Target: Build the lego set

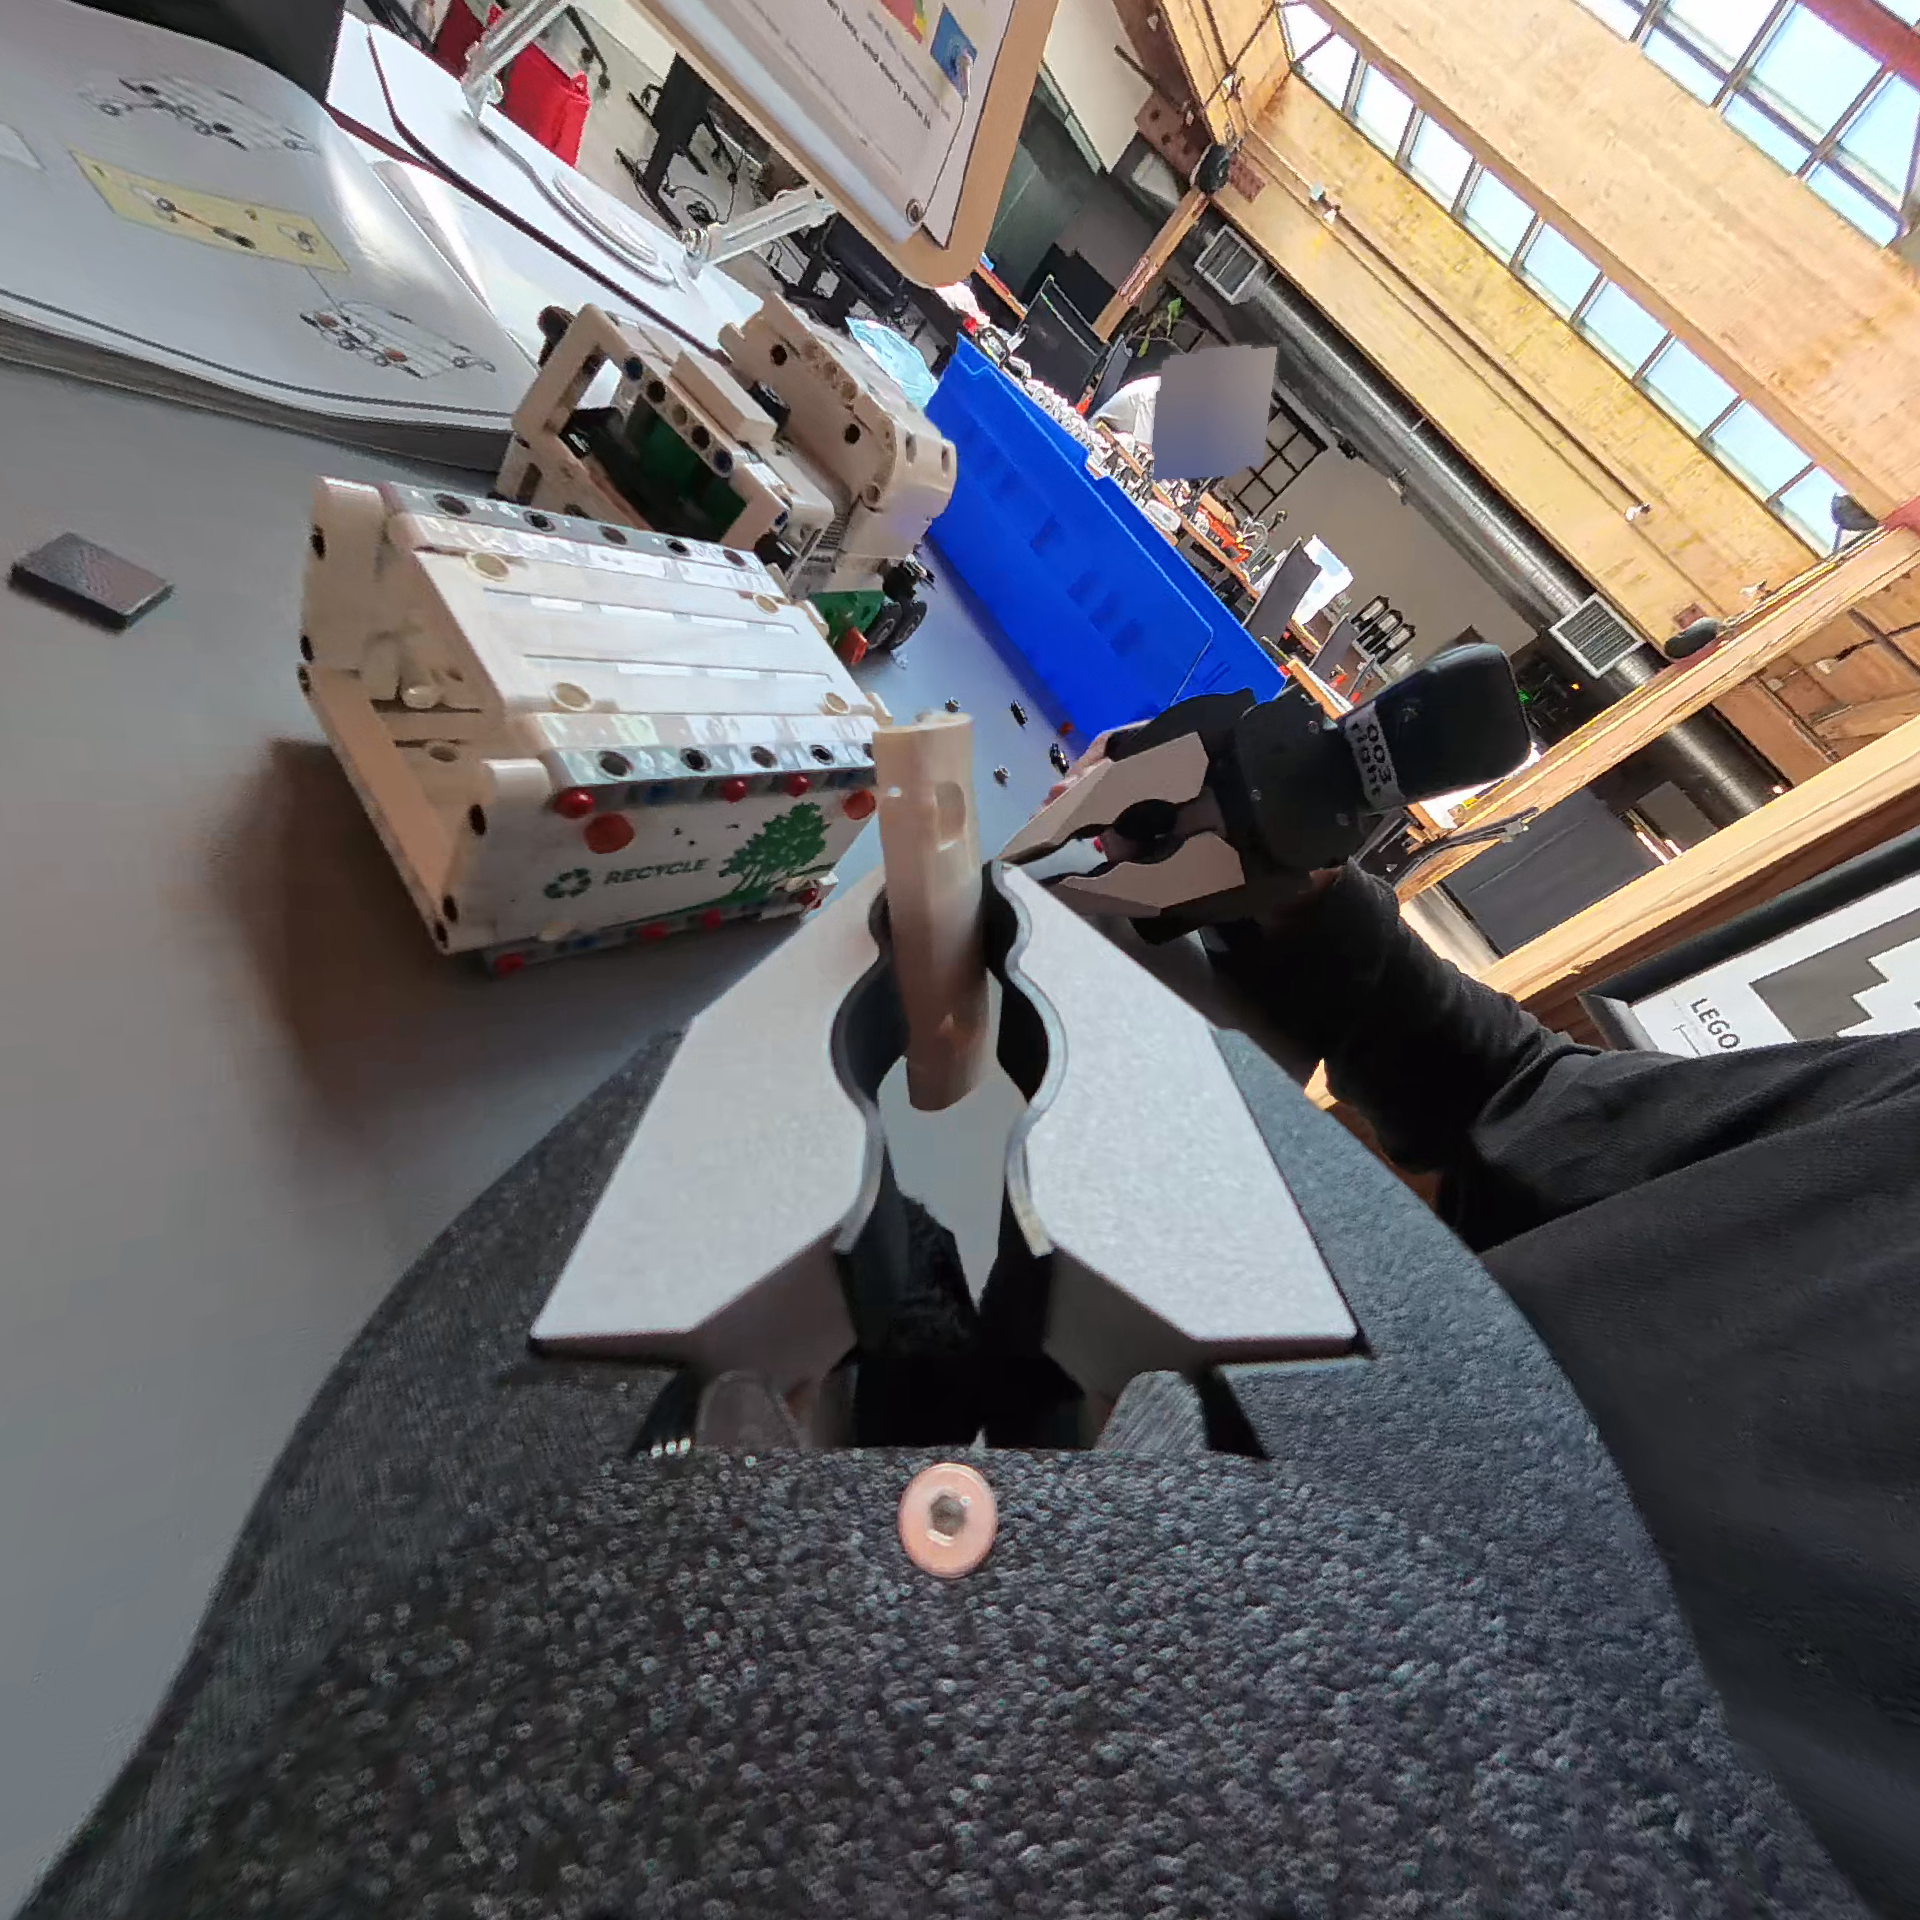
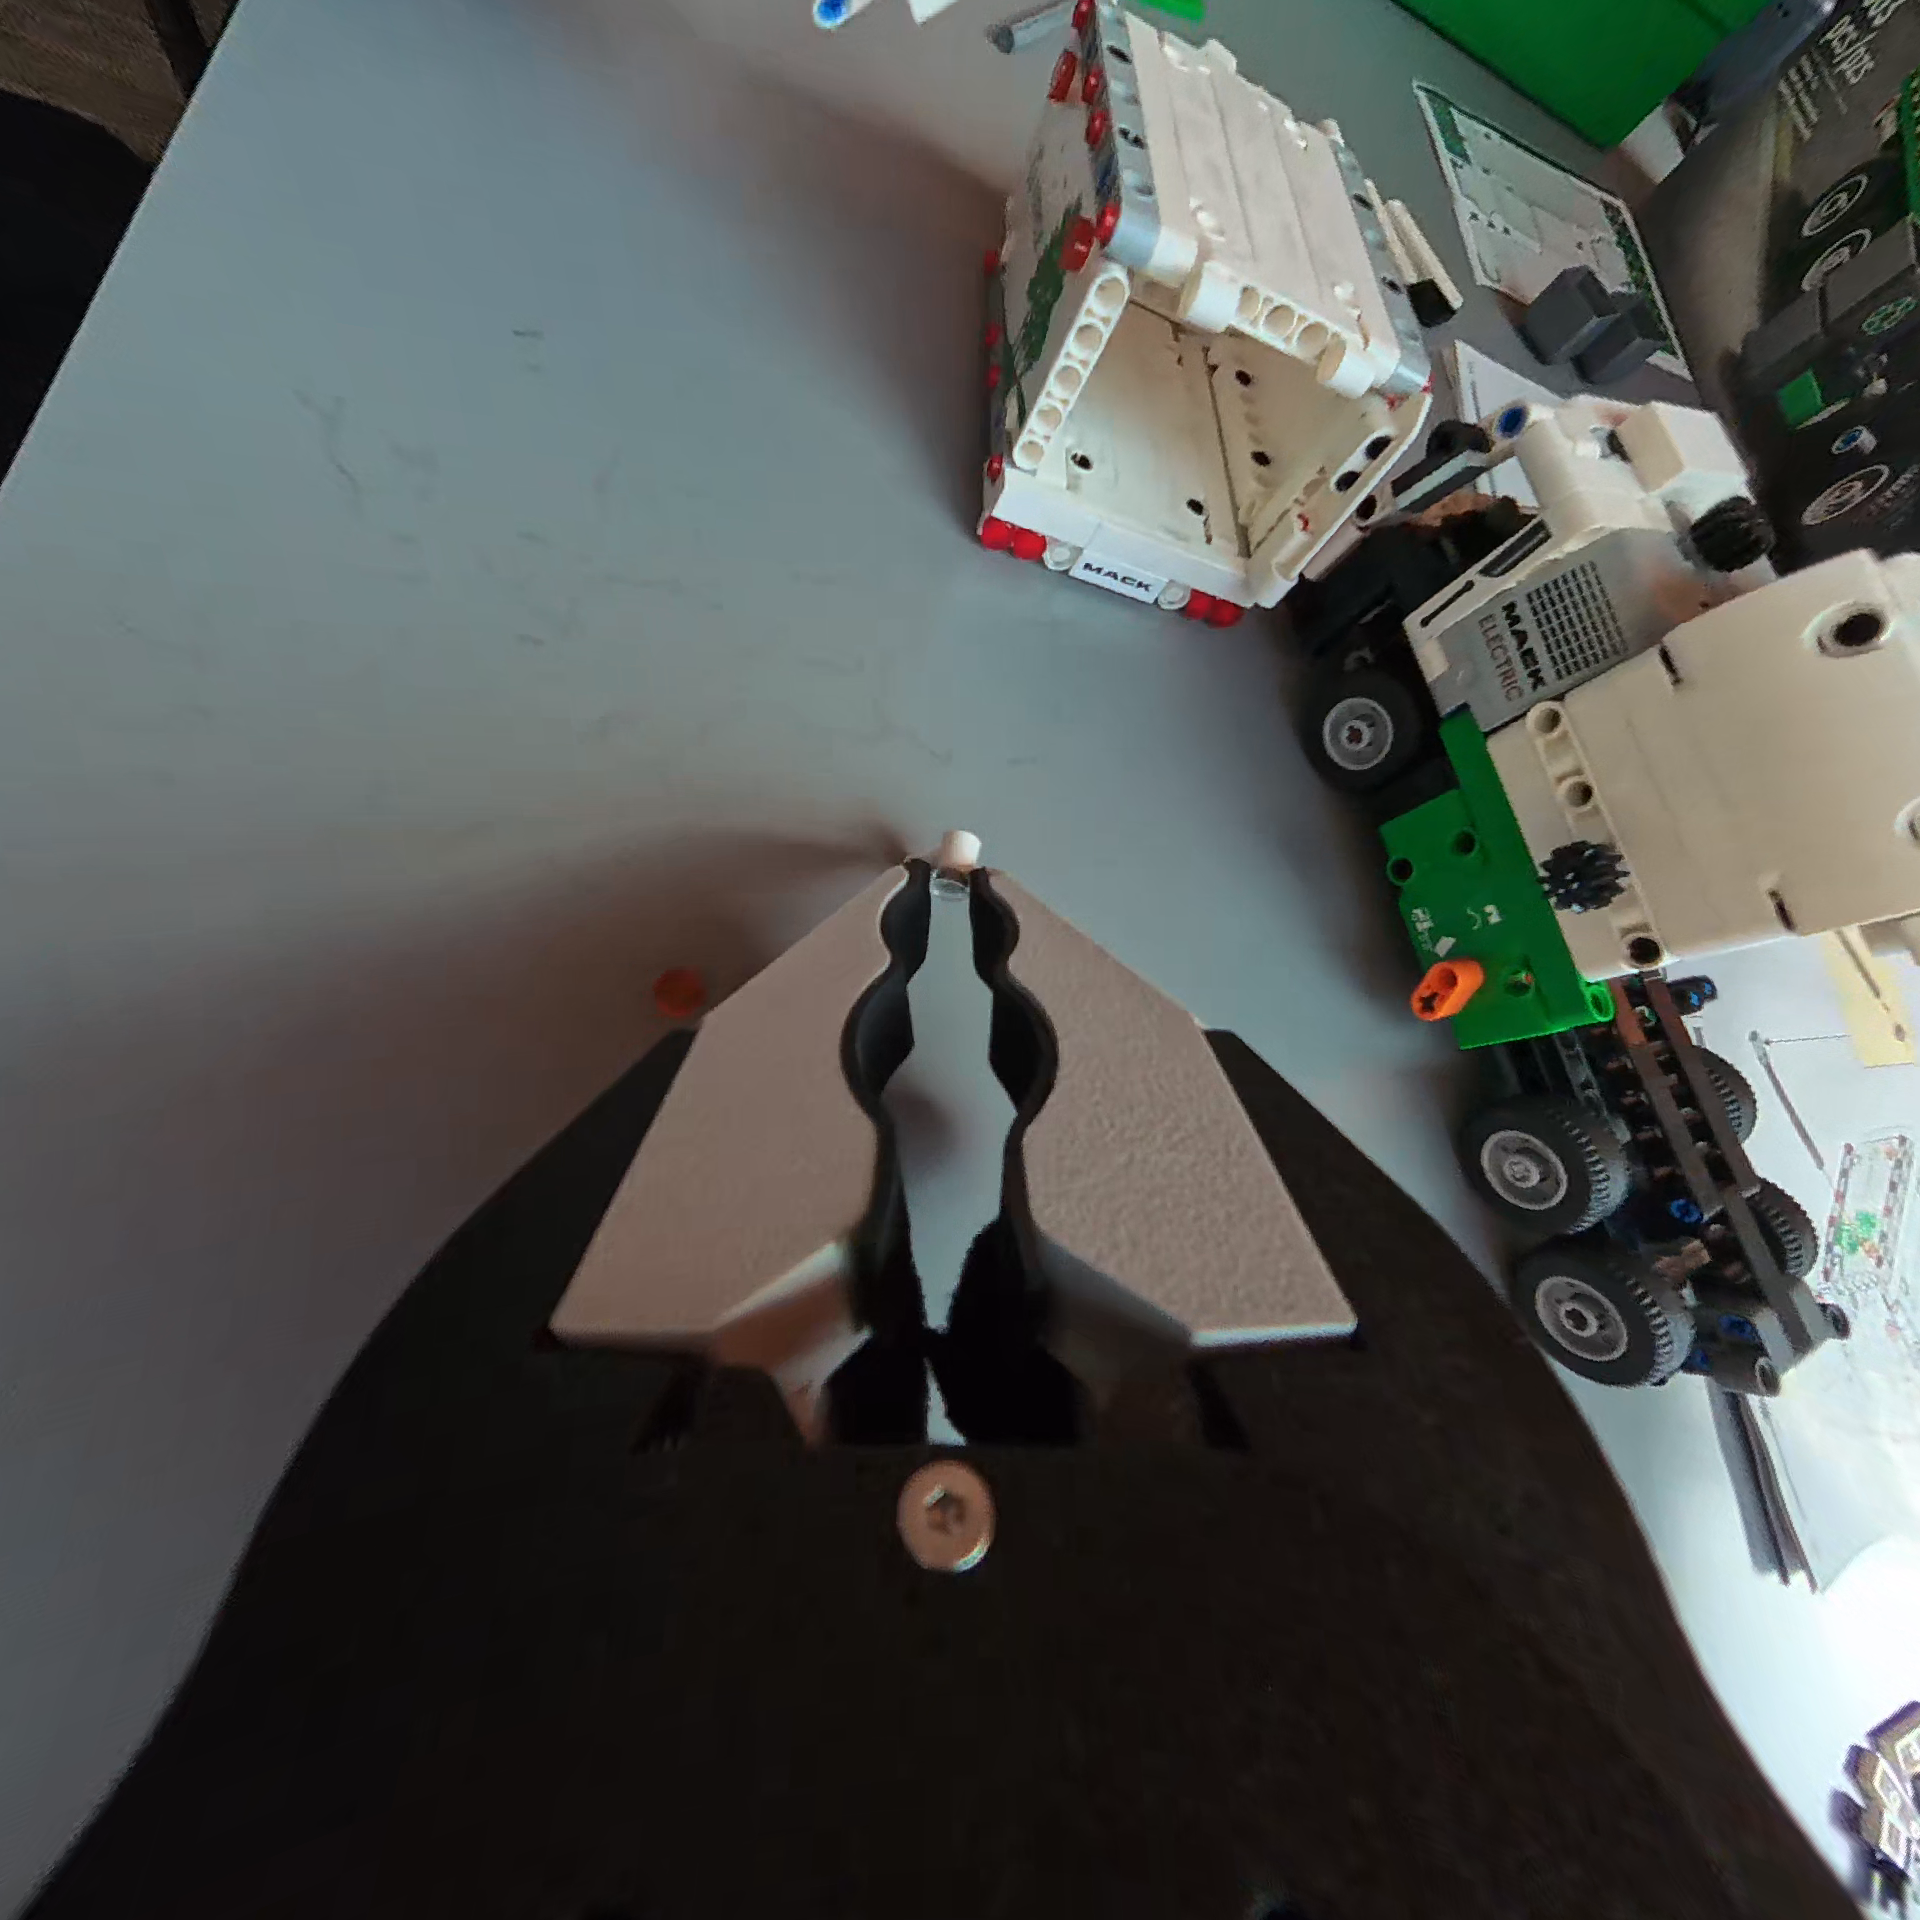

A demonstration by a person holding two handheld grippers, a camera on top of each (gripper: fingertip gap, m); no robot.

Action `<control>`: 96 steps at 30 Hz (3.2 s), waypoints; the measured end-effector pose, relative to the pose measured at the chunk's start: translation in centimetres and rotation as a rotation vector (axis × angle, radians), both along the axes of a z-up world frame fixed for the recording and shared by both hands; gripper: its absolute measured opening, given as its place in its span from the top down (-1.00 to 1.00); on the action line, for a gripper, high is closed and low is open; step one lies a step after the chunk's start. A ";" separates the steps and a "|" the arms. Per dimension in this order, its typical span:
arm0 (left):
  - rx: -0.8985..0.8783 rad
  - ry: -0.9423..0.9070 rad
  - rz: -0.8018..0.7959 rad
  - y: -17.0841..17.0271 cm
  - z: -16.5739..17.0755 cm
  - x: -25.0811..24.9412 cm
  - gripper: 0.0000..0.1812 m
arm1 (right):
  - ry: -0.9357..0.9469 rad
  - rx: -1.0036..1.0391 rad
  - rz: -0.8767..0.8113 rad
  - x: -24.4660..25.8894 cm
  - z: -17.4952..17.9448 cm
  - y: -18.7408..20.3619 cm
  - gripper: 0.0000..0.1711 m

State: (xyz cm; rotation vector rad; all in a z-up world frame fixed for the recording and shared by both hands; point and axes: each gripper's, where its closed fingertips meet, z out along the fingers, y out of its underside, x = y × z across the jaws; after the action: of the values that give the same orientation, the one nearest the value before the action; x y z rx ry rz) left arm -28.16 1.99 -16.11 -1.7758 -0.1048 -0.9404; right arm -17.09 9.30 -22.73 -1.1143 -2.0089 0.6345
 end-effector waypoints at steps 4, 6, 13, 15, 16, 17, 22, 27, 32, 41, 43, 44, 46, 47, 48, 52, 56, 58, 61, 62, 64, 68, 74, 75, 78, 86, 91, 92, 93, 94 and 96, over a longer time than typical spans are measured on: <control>0.008 0.008 -0.008 -0.1 0.0 0.2 0.91 | 0.015 0.003 -0.004 -0.1 0.1 0.0 0.93; 0.010 0.022 -0.013 -0.1 0.0 0.4 0.91 | 0.033 0.049 0.004 -0.2 0.4 0.0 0.93; 0.004 0.035 -0.011 -0.1 -0.1 0.5 0.91 | 0.022 0.555 0.059 0.2 0.6 0.5 0.93; 0.003 0.039 -0.011 0.0 -0.2 0.5 0.91 | 0.014 0.556 0.056 0.3 0.2 0.5 0.93; 0.003 0.041 -0.011 0.0 -0.2 0.5 0.91 | 0.014 0.563 0.052 0.3 0.2 0.7 0.93; 0.003 0.041 -0.012 -0.1 -0.2 0.6 0.91 | 0.013 0.566 0.051 0.3 0.2 0.8 0.93; 0.002 0.038 -0.012 0.0 -0.2 0.5 0.91 | 0.014 0.556 0.046 0.4 0.2 1.0 0.93; -0.001 0.036 -0.017 -0.1 -0.2 0.6 0.91 | 0.016 0.551 0.047 0.4 0.2 0.9 0.93; -0.003 0.036 -0.014 0.0 -0.3 0.6 0.91 | 0.010 0.547 0.033 0.4 0.1 0.9 0.92; -0.004 0.036 -0.015 0.0 -0.3 0.6 0.91 | 0.013 0.544 0.041 0.4 0.2 0.7 0.92; -0.004 0.036 -0.014 0.0 -0.3 0.6 0.91 | 0.013 0.541 0.044 0.4 0.1 0.6 0.92; -0.004 0.036 -0.015 0.0 -0.3 0.6 0.91 | 0.013 0.540 0.043 0.4 0.1 0.6 0.92; -0.005 0.035 -0.015 0.0 -0.3 0.6 0.91 | 0.013 0.540 0.045 0.4 0.1 0.6 0.92; -0.006 0.035 -0.015 0.0 -0.3 0.6 0.91 | 0.014 0.539 0.044 0.4 0.1 0.6 0.92; -0.005 0.035 -0.016 0.0 -0.3 0.6 0.91 | 0.013 0.538 0.045 0.4 0.1 0.6 0.92; -0.005 0.035 -0.016 0.0 -0.3 0.6 0.91 | 0.017 0.537 0.047 0.3 0.2 0.5 0.92; -0.005 0.035 -0.016 0.0 -0.3 0.6 0.91 | 0.019 0.531 0.047 0.3 0.2 0.4 0.92; -0.005 0.035 -0.016 0.0 -0.3 0.6 0.91 | 0.020 0.530 0.046 0.3 0.2 0.4 0.91; -0.005 0.034 -0.016 0.0 -0.3 0.6 0.91 | 0.022 0.532 0.047 0.3 0.2 0.4 0.91; -0.005 0.034 -0.016 0.0 -0.3 0.6 0.91 | 0.022 0.532 0.047 0.3 0.2 0.4 0.91; -0.005 0.034 -0.016 0.0 -0.3 0.6 0.91 | 0.024 0.532 0.049 0.3 0.2 0.4 0.91; -0.005 0.034 -0.016 0.0 -0.3 0.6 0.91 | 0.026 0.522 0.055 0.3 0.2 0.2 0.90; -0.006 0.034 -0.016 0.0 -0.3 0.6 0.91 | 0.030 0.493 0.051 0.3 0.3 0.0 0.87; -0.006 0.034 -0.016 0.0 -0.3 0.6 0.91 | 0.029 0.491 0.050 0.3 0.3 0.0 0.87; -0.005 0.033 -0.017 0.0 -0.3 0.6 0.91 | 0.043 0.458 0.047 0.3 0.6 -0.2 0.87; -0.002 0.010 -0.028 -0.1 -0.1 0.6 0.91 | 0.006 0.072 -0.244 1.7 2.3 1.7 0.87; 0.002 0.002 -0.052 -0.3 -0.1 0.8 0.91 | -0.062 -0.455 -0.377 2.4 1.5 -0.2 0.57; 0.001 0.001 -0.059 -0.3 -0.1 0.9 0.91 | -0.055 -0.460 -0.387 2.4 1.4 -0.1 0.57; -0.001 0.000 -0.067 -0.3 -0.1 1.0 0.91 | -0.059 -0.437 -0.394 2.4 1.1 0.0 0.58; -0.002 -0.002 -0.074 -0.3 -0.1 1.1 0.91 | -0.067 -0.408 -0.394 2.3 0.7 0.0 0.59; -0.005 -0.006 -0.087 -0.3 -0.1 1.3 0.91 | -0.086 -0.341 -0.387 1.9 -0.1 0.1 0.66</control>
State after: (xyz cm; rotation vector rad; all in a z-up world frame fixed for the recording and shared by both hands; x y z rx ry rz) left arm -26.90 1.65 -16.23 -1.7944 -0.0337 -1.0084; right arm -15.22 9.39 -22.78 -1.7057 -1.7197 0.7481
